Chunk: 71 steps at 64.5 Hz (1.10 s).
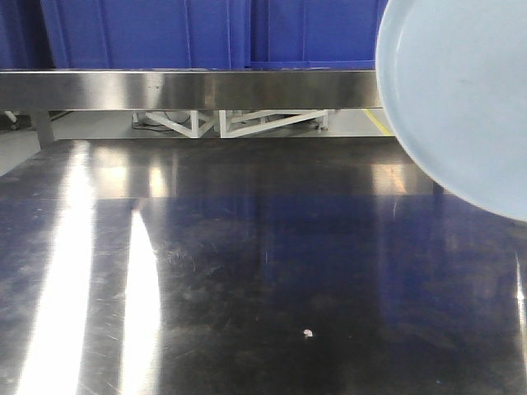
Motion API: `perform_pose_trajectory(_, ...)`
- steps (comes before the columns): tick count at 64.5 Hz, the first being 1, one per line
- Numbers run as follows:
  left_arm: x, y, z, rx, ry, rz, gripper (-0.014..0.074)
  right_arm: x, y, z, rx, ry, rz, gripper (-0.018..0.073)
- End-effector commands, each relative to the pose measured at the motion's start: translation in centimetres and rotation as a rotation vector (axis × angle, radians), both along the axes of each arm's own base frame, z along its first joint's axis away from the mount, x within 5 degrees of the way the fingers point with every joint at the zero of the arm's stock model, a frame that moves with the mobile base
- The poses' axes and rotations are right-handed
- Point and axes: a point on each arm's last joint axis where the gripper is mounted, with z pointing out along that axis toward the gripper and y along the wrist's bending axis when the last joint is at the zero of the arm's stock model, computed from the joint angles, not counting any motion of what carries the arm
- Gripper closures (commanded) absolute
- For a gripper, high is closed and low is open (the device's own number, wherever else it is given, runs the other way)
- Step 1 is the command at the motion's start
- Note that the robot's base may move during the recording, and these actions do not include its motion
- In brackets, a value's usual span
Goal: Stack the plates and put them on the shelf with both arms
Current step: 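Hold the stacked plates raised in the right gripper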
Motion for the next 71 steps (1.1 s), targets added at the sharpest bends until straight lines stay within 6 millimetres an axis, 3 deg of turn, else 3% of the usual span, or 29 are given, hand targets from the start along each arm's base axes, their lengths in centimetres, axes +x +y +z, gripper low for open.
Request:
perform_pose_trajectory(1,-0.01,0.06,1.98,-0.030,-0.117,0.006,0.0514,0.06,-0.13,2.07,0.022,-0.136,-0.015,0.0503)
perform_pose_trajectory(71,-0.01,0.06,1.98,-0.030,-0.117,0.006,0.0514,0.06,-0.13,2.07,0.022,-0.136,-0.015,0.0503)
